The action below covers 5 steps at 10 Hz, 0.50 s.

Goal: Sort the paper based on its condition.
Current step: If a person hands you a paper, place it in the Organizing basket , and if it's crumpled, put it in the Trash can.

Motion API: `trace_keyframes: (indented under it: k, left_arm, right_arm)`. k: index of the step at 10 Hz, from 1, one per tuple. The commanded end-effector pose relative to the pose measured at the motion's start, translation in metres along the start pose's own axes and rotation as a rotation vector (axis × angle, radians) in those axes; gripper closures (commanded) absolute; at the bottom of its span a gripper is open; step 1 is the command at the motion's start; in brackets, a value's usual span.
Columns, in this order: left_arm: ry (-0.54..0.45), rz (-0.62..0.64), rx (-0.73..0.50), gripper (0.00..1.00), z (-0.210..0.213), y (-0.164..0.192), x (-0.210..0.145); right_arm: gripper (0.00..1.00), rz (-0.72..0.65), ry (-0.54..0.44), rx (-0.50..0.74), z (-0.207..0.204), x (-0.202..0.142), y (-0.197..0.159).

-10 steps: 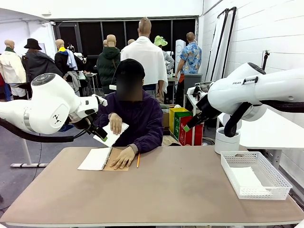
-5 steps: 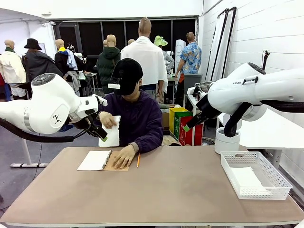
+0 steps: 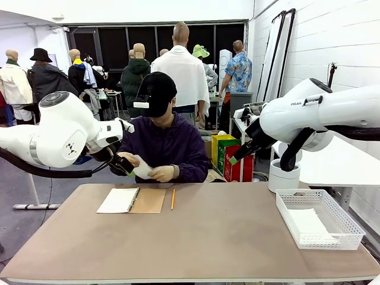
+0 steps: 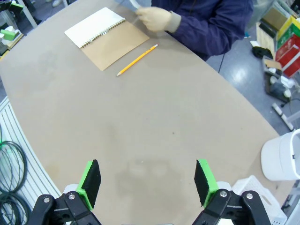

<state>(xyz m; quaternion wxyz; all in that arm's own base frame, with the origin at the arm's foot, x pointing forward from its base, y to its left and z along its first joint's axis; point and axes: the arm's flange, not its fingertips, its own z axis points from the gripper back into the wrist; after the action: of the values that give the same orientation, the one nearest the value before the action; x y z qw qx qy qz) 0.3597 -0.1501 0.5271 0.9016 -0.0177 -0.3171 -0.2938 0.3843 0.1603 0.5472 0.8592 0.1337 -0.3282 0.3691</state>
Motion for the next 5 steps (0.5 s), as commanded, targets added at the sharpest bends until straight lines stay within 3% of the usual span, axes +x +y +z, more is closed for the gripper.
trace_keyframes:
  k: [1,5]
  left_arm:
    - [0.004,0.005,-0.006,0.0,-0.0004,0.001,-0.0004]
    - [0.004,0.005,-0.006,0.0,-0.0004,0.001,-0.0004]
  right_arm:
    - [0.0,-0.01,0.001,-0.001,-0.0004,-0.0004,0.0002]
    - [0.0,-0.01,0.001,-0.001,-0.0004,-0.0004,0.0002]
